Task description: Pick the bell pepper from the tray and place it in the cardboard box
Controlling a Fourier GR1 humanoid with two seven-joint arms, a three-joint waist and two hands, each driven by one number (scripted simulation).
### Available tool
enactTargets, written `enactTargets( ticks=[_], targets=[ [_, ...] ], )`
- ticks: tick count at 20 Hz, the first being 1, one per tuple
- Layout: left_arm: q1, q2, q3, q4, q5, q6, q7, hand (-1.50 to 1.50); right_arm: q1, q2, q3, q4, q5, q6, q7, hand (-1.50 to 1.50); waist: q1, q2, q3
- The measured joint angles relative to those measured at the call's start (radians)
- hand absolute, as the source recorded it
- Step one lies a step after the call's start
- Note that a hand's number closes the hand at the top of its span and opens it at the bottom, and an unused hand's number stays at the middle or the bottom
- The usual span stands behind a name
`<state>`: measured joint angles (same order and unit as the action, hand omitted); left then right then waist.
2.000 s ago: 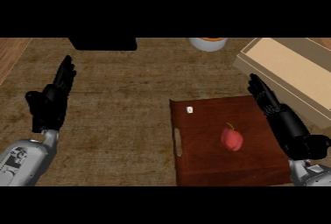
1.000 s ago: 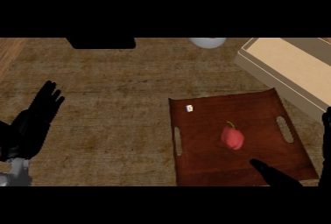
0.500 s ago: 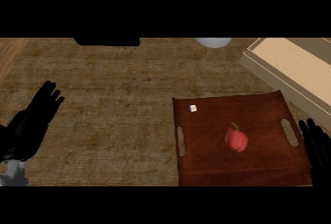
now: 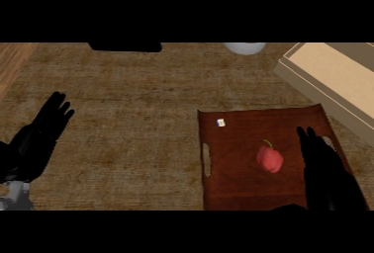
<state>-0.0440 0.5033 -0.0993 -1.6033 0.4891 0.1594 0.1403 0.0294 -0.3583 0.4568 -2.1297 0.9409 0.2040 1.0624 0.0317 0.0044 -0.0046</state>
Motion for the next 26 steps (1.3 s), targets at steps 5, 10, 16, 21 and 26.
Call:
enactTargets(
  ticks=[5, 10, 16, 21, 26],
  targets=[
    [0.002, -0.006, 0.009, -0.013, -0.009, 0.006, 0.018, 0.0, -0.099, 0.109, 0.0, 0.076, -0.007, 0.064, 0.039, -1.5, -0.012, -0.002, 0.002],
    [0.011, -0.006, 0.035, -0.009, -0.006, -0.007, 0.016, 0.0, -0.142, 0.171, -0.028, 0.129, -0.01, 0.122, 0.042, -1.5, -0.02, -0.004, 0.003],
    [0.009, -0.025, 0.049, -0.008, -0.025, -0.015, 0.028, 0.0, -0.161, 0.218, -0.059, 0.193, 0.023, 0.163, 0.01, -1.5, -0.027, -0.004, 0.004],
    [0.01, -0.034, 0.076, -0.008, -0.038, -0.042, 0.043, 0.0, -0.174, 0.26, -0.067, 0.213, 0.072, 0.183, -0.02, -1.5, -0.029, -0.005, 0.004],
    [0.005, -0.059, 0.088, -0.002, -0.054, -0.054, 0.051, 0.0, -0.206, 0.292, -0.085, 0.247, 0.117, 0.21, -0.046, -1.5, -0.03, -0.005, 0.004]
  ],
)
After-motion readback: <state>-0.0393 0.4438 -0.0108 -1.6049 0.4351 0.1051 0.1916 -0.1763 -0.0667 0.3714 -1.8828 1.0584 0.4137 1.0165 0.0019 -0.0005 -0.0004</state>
